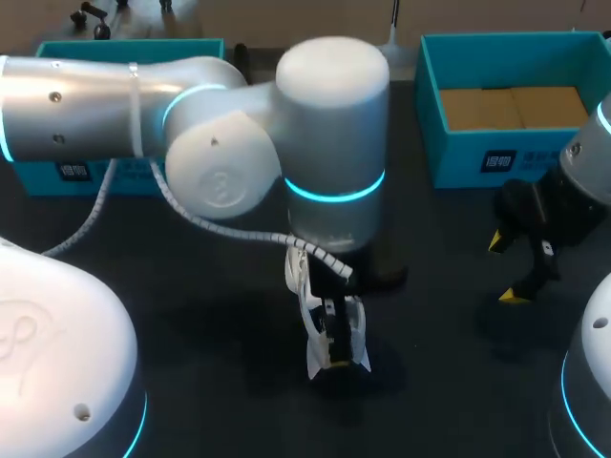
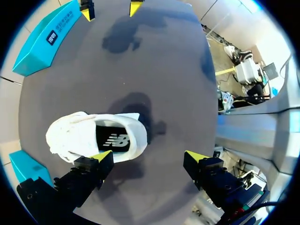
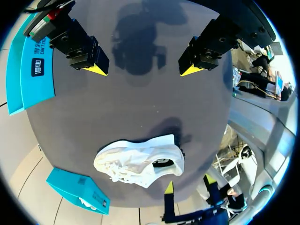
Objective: Take the shoe out of the shoebox, open the shoe tongue, remove and reinsert the insole, then place the shoe into the shoebox
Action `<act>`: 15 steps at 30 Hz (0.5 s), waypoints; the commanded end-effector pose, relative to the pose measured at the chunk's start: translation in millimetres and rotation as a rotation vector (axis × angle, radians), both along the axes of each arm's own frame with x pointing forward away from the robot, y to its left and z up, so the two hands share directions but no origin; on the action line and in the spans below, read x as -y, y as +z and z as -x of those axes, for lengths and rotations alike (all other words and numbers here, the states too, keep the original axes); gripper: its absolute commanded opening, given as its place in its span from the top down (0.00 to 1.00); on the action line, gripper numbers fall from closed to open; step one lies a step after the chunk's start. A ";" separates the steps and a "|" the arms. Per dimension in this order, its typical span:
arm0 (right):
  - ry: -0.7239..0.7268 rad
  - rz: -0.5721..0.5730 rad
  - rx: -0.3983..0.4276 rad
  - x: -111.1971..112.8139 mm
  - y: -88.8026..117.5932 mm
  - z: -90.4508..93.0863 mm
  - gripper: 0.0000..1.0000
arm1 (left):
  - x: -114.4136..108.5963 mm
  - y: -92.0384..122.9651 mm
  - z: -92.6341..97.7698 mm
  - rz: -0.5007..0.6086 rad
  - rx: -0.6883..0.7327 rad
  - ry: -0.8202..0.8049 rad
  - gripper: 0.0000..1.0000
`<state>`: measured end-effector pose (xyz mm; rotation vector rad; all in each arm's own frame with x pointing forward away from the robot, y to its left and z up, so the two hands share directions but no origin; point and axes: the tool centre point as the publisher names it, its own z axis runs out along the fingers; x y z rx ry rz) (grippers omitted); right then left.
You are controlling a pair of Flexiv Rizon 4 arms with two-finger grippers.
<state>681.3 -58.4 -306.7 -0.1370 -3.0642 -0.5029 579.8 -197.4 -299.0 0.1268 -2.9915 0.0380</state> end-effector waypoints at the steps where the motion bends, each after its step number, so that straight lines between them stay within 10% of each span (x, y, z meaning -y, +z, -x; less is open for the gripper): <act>1: -0.001 0.002 0.002 -0.3 -0.7 1.0 0.00 | 1.3 -16.1 1.2 0.006 0.004 0.001 0.00; 15: -0.001 0.002 0.002 -0.3 -0.7 1.0 0.00 | 8.2 -51.1 3.8 -0.017 0.060 -0.029 0.00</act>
